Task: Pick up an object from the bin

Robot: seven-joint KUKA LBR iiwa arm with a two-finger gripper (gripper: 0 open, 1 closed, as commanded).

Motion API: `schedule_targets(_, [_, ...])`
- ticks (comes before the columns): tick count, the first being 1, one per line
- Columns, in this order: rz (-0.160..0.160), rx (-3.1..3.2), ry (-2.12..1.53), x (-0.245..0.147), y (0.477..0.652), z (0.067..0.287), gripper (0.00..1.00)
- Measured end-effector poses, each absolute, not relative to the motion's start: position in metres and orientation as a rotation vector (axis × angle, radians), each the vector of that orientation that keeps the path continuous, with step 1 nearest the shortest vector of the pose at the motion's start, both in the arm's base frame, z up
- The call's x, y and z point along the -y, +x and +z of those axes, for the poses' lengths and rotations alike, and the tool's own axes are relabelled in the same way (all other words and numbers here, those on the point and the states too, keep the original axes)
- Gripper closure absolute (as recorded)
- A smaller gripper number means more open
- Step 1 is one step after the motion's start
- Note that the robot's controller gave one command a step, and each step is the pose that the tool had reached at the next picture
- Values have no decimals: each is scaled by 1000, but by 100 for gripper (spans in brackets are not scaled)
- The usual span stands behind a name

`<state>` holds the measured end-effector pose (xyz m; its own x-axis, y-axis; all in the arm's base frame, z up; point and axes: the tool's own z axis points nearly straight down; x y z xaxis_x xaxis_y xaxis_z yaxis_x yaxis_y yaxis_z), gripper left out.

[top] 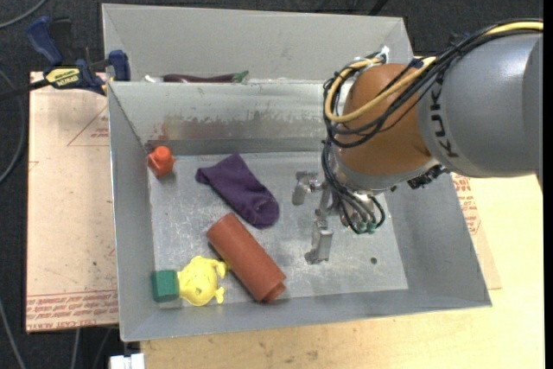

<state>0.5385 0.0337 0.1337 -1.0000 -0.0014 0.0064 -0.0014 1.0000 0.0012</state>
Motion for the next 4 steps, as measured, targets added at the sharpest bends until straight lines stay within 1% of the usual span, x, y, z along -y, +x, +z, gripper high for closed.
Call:
schedule_targets(1, [-2,3142,1,-34,540,138,0])
schedule_targets(2, [-3,3142,111,-105,577,78,0])
schedule_targets(3, [-5,3134,152,-121,574,75,0])
schedule_targets(4, [-2,3093,569,-166,569,91,0])
